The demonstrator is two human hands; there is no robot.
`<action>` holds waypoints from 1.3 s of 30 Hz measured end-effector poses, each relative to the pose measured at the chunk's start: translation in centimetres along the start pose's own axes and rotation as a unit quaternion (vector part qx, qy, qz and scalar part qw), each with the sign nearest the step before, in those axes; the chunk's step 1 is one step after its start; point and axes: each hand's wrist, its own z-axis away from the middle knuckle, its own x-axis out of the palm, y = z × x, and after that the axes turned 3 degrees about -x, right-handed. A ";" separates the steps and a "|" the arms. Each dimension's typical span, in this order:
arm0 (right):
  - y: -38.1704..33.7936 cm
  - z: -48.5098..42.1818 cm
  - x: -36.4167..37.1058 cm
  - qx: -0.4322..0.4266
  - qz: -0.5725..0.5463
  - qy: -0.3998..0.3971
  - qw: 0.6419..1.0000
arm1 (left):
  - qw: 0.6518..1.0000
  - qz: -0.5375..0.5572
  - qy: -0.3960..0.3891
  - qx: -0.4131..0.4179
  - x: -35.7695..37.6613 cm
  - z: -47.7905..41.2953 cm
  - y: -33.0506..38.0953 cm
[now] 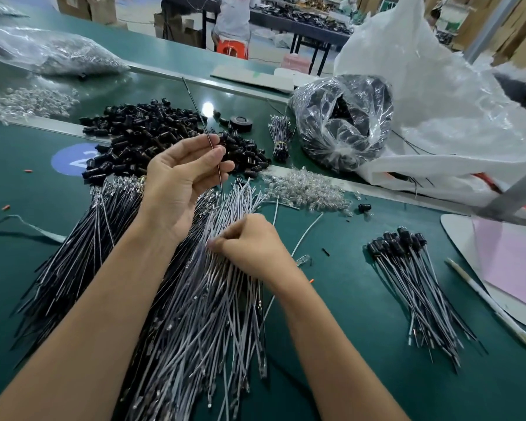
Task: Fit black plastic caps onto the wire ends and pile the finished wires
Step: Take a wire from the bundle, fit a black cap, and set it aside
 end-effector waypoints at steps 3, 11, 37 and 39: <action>0.8 0.0 -0.9 0.023 -0.121 -0.012 0.992 | 1.000 -0.014 0.000 0.000 0.2 0.2 0.0; 2.9 1.7 -5.9 -0.060 -0.345 0.089 0.933 | 0.994 -0.096 -0.011 -0.041 1.0 0.8 -0.4; 3.8 2.2 -6.3 -0.146 -0.399 0.284 0.859 | 0.924 -0.304 -0.178 -0.146 4.4 2.9 -3.4; 4.2 2.4 -7.0 -0.146 -0.433 0.296 0.839 | 0.888 -0.424 -0.150 -0.097 3.9 2.0 -3.2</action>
